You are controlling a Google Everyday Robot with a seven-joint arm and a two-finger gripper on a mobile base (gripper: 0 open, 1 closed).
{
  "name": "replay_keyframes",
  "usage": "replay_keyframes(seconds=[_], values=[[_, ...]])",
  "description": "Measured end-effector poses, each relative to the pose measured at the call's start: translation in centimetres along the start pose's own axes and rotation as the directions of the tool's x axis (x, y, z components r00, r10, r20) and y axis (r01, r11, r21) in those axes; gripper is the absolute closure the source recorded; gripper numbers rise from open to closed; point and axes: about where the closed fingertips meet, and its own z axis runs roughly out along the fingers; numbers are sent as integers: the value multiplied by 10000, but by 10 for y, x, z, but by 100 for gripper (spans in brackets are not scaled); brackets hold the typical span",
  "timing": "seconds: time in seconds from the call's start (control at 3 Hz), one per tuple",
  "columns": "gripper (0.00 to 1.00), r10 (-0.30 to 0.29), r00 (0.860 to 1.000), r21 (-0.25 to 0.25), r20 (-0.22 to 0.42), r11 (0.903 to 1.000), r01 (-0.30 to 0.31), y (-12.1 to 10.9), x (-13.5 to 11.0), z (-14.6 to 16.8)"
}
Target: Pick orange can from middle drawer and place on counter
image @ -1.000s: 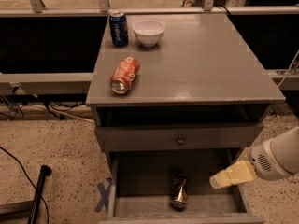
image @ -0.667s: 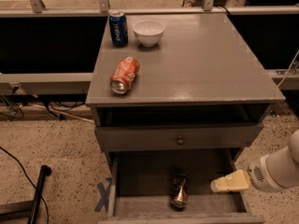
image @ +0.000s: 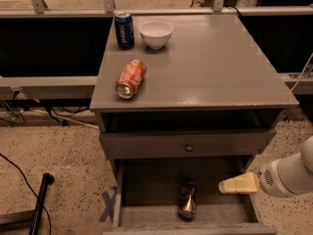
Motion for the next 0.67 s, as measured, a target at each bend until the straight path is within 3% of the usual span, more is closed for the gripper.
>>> replay_keyframes(seconds=[0.33,0.67], values=[[0,142,9978,115,-648,9998,-135,2,-3,19],[0,1188,9849,428,-1261,9925,-1143,-10,9,65]])
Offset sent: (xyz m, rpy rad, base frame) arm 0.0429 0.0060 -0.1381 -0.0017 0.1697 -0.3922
